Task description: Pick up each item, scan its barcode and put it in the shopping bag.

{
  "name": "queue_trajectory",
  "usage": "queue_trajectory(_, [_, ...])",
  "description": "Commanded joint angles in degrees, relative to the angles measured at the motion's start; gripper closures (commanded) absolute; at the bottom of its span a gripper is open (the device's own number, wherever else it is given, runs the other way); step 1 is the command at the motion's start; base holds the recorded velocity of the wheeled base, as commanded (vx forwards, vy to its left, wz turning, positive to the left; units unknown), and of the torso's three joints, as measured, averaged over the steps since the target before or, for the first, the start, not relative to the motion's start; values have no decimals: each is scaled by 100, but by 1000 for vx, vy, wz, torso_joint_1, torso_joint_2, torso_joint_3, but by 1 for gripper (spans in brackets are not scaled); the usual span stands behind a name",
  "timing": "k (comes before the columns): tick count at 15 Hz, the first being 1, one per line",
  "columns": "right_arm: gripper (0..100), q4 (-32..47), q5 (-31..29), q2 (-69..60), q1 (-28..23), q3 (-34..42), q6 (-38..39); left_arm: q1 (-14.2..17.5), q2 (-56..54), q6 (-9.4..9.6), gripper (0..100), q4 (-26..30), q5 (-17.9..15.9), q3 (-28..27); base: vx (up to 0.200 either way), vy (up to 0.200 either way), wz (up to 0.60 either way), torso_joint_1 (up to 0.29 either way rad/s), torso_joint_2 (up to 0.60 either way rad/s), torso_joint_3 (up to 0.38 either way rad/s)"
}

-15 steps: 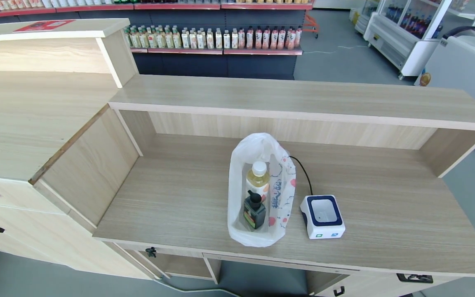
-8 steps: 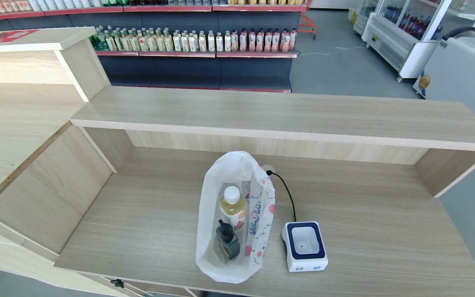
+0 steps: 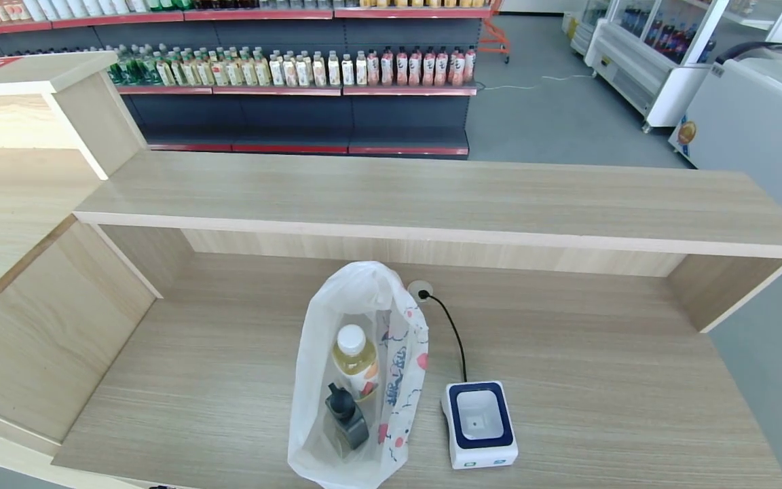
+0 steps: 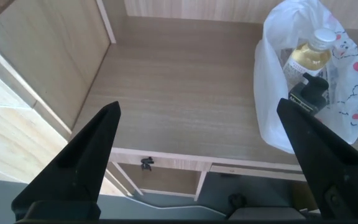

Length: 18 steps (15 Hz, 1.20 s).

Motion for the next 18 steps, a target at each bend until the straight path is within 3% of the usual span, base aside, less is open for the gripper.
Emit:
queue_trajectory(1, [100, -1, 0, 19, 11, -7, 5, 15, -2, -8, 0, -3, 1, 1, 0, 0, 0, 0, 0, 0])
queue_trajectory(18, [100, -1, 0, 19, 2, -7, -30, 15, -2, -8, 0, -3, 1, 1, 0, 0, 0, 0, 0, 0])
